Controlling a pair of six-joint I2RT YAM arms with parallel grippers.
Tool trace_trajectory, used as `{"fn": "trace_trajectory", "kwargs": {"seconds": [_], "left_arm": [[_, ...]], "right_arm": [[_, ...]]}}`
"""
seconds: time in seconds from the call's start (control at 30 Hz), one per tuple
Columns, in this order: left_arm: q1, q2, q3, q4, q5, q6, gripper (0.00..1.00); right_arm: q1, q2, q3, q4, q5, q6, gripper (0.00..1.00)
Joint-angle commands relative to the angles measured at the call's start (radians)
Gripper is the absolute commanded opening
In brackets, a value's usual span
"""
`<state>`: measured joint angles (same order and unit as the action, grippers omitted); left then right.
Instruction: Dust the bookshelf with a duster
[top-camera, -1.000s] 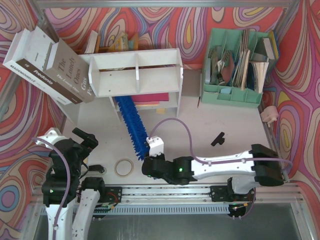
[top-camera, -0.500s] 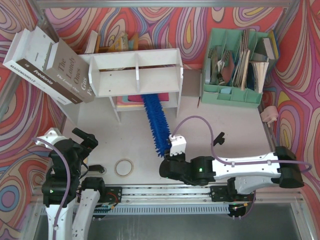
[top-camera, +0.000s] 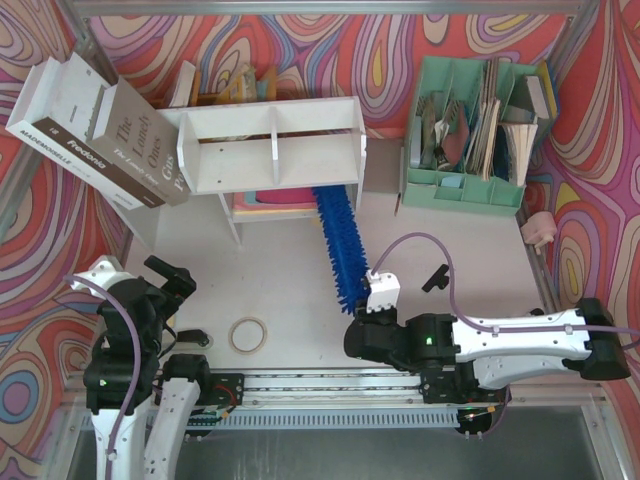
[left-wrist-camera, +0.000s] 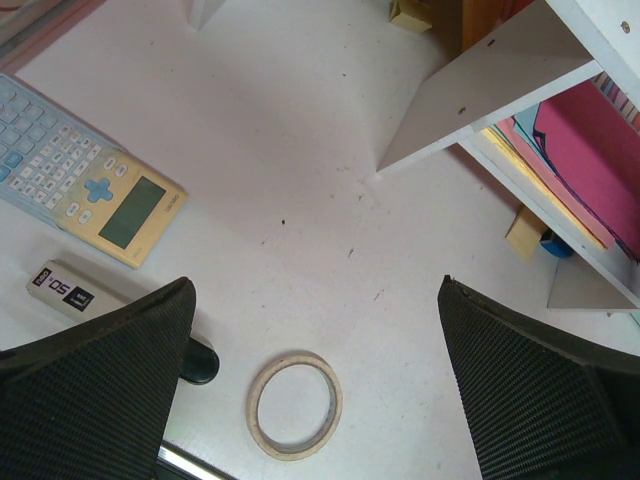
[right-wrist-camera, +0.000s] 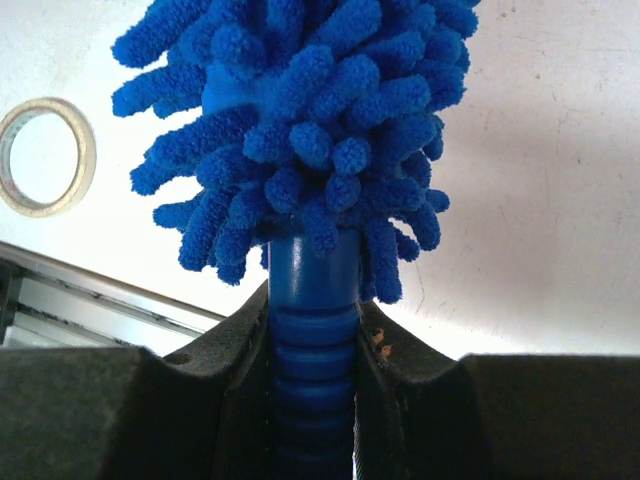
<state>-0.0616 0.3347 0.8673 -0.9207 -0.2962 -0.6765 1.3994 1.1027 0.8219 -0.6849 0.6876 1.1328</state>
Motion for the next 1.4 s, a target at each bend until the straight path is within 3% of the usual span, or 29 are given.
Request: {"fn": "trace_trajectory", "kwargs": {"seconds": [0.0,0.57,0.83,1.23,1.37], "left_arm": [[0.005,0.000,-0.014,0.012,-0.011,0.008,0.98],[0.005,0.003,-0.014,0.010,-0.015,0.006,0.98],[0.005,0.003,-0.013,0.008,-0.018,0.005,0.98],[0.005,0.007,-0.013,0.008,-0.019,0.004,0.98],[0.005,0.009,-0.013,0.009,-0.018,0.004,0.98]], "right_arm": [[0.001,-0.005,-0.014,0.122,0.007,-0.161,0.00],[0.025,-0.128,-0.150,0.255,-0.198,-0.380,0.00],[0.151,-0.071,-0.159,0.285,-0.233,-0.429,0.00],[0.191,-0.061,-0.208,0.142,-0.121,-0.178,0.00],[0.191,-0.005,-0.207,0.166,-0.119,-0.168,0.00]]}}
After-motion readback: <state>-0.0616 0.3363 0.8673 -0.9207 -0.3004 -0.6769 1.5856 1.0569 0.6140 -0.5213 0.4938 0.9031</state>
